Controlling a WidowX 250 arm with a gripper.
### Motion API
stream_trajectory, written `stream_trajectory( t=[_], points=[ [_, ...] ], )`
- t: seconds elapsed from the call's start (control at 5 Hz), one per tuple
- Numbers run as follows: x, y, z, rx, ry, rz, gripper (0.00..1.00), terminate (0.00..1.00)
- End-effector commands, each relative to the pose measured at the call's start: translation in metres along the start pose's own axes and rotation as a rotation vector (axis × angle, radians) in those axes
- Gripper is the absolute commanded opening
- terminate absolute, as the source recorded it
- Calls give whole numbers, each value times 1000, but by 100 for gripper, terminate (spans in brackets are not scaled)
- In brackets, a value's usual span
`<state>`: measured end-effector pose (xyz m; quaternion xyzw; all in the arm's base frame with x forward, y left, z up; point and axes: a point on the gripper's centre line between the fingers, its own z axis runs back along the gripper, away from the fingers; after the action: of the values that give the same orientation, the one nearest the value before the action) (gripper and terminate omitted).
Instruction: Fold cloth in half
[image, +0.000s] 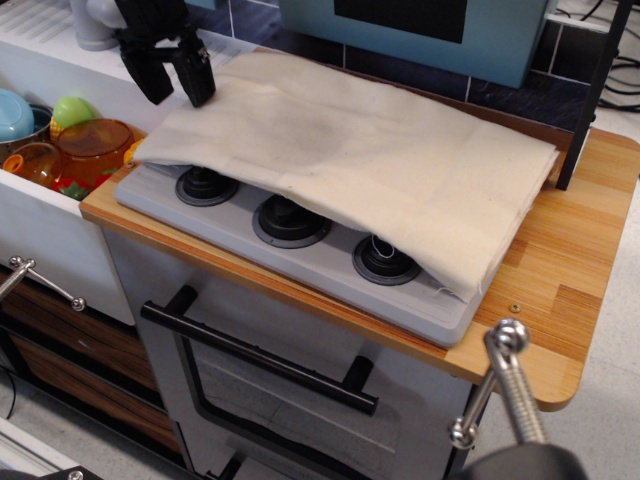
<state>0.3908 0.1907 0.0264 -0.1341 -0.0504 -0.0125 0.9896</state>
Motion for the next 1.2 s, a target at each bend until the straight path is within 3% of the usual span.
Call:
stream_trajectory(
  t=[0.0, 0.2, 0.8, 1.0],
  points=[
    [14, -9, 2, 27, -28, -3, 100, 0],
    [17, -11, -2, 25, -28, -1, 0, 0],
    [17, -22, 4, 3, -26, -30, 0, 0],
    [23, -31, 30, -43, -41, -26, 0, 0]
  ],
)
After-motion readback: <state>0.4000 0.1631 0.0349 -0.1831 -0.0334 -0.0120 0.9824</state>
